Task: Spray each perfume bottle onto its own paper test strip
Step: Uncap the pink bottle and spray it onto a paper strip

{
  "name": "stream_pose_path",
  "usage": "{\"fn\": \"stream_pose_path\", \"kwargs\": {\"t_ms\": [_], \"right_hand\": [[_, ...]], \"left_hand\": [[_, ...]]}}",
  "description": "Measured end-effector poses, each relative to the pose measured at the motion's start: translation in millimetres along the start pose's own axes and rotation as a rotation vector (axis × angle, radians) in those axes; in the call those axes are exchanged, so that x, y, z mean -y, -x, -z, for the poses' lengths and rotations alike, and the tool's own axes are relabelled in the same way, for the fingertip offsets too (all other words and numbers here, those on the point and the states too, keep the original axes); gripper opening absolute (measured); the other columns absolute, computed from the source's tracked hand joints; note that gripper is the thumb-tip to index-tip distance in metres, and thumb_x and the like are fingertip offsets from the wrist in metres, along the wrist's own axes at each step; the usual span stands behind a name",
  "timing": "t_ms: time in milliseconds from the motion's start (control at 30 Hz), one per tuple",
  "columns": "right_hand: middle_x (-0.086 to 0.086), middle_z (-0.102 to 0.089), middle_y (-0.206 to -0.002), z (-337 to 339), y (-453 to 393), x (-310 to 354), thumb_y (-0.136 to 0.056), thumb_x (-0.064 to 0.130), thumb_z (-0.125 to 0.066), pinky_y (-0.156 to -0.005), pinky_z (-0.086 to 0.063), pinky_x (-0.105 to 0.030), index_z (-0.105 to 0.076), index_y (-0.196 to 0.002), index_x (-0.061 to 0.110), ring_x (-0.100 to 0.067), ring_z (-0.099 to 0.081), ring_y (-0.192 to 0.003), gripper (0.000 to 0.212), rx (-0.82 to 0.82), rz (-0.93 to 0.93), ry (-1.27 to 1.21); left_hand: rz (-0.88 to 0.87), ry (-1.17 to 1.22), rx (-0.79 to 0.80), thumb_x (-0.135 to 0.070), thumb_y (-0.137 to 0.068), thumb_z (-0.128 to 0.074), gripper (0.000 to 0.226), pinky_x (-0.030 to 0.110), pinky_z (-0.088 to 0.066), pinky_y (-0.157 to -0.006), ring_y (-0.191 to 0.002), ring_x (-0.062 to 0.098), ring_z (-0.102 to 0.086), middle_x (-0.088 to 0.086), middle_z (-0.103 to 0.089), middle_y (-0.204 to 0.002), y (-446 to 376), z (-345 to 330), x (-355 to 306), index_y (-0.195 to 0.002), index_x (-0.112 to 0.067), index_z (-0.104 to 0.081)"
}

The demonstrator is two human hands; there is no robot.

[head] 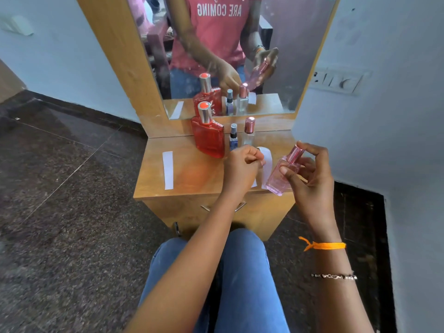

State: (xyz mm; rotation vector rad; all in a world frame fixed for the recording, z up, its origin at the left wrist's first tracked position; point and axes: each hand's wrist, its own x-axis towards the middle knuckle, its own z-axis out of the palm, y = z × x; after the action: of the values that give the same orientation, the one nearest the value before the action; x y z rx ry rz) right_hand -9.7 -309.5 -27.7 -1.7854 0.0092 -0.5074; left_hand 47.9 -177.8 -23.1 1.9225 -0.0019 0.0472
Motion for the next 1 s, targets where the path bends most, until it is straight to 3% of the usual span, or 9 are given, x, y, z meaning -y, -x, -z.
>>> {"fn": "stream_pose_path", "kwargs": {"t_ms": [100,233,367,467,633,733,900,1000], "right_hand": [[0.014,-0.066,-0.09,6,-2,-2,-0.083,0.004,-0.067,-0.075,-0.054,-0.031,-0.048,-0.114,0.038,-0.002,-0.063,-0.082,0.05,0.001,0.003,0.01],[0.01,-0.066,-0.096,6,-5,-7,-0.084,0.004,-0.066,-0.078,-0.056,-0.038,-0.047,-0.112,0.043,-0.01,-0.064,-0.086,0.051,0.015,0.011,0.009],[0.017,-0.063,-0.093,-2,-17,-14,-0.085,0.005,-0.063,-0.077,-0.05,-0.021,-0.045,-0.114,0.041,-0.002,-0.06,-0.082,0.05,0.028,0.052,-0.012],[0.022,-0.06,-0.093,-10,-34,-19,-0.087,0.002,-0.059,-0.074,-0.046,-0.012,-0.042,-0.116,0.042,0.003,-0.055,-0.08,0.052,0.024,0.081,-0.016],[-0.003,-0.061,-0.098,-20,-65,-25,-0.083,-0.003,-0.055,-0.077,-0.048,-0.016,-0.03,-0.134,0.034,-0.008,-0.062,-0.085,0.068,0.072,0.102,0.025],[0.002,-0.062,-0.096,-26,-76,-29,-0.084,-0.005,-0.054,-0.079,-0.05,-0.019,-0.026,-0.137,0.028,-0.011,-0.065,-0.089,0.069,0.125,0.072,-0.008],[0.025,-0.06,-0.101,-36,-85,-30,-0.085,-0.011,-0.05,-0.088,-0.052,-0.024,-0.026,-0.137,0.029,-0.014,-0.063,-0.098,0.07,0.225,0.08,-0.019],[0.016,-0.061,-0.107,-38,-87,-30,-0.087,-0.011,-0.05,-0.09,-0.051,-0.022,-0.026,-0.137,0.028,-0.015,-0.064,-0.101,0.068,0.258,0.069,-0.023]], "left_hand": [[-0.02,-0.152,0.008,-0.002,-0.079,-0.068,0.011,0.013,-0.046,-0.067,-0.08,0.014,-0.067,0.008,-0.073,-0.087,-2,-11,0,-0.089,-0.006,-0.072],[-0.12,-0.456,0.006,-0.004,-0.082,-0.064,0.015,0.036,-0.053,-0.081,-0.089,0.023,-0.064,0.008,-0.072,-0.096,0,-18,2,-0.091,-0.009,-0.075],[-0.18,-0.653,-0.047,-0.017,-0.083,-0.066,0.018,0.036,-0.041,-0.087,-0.099,0.026,-0.051,0.005,-0.062,-0.111,5,-18,4,-0.099,-0.019,-0.073],[-0.174,-0.676,-0.034,-0.024,-0.081,-0.07,0.021,0.035,-0.035,-0.087,-0.101,0.025,-0.049,0.003,-0.059,-0.112,8,-16,6,-0.102,-0.023,-0.071],[-0.16,-0.669,-0.055,-0.027,-0.082,-0.069,0.022,0.032,-0.031,-0.084,-0.102,0.023,-0.047,0.001,-0.059,-0.112,8,-16,5,-0.104,-0.024,-0.07],[-0.157,-0.679,-0.049,-0.026,-0.084,-0.066,0.023,0.033,-0.032,-0.086,-0.102,0.023,-0.047,0.001,-0.058,-0.112,7,-17,5,-0.107,-0.025,-0.069],[-0.142,-0.737,-0.047,-0.026,-0.088,-0.062,0.024,0.035,-0.032,-0.086,-0.104,0.024,-0.047,0.001,-0.058,-0.117,4,-17,6,-0.111,-0.028,-0.067],[-0.13,-0.742,-0.05,-0.026,-0.088,-0.062,0.024,0.036,-0.033,-0.086,-0.105,0.024,-0.047,0.001,-0.058,-0.116,5,-17,6,-0.111,-0.028,-0.067]]}}
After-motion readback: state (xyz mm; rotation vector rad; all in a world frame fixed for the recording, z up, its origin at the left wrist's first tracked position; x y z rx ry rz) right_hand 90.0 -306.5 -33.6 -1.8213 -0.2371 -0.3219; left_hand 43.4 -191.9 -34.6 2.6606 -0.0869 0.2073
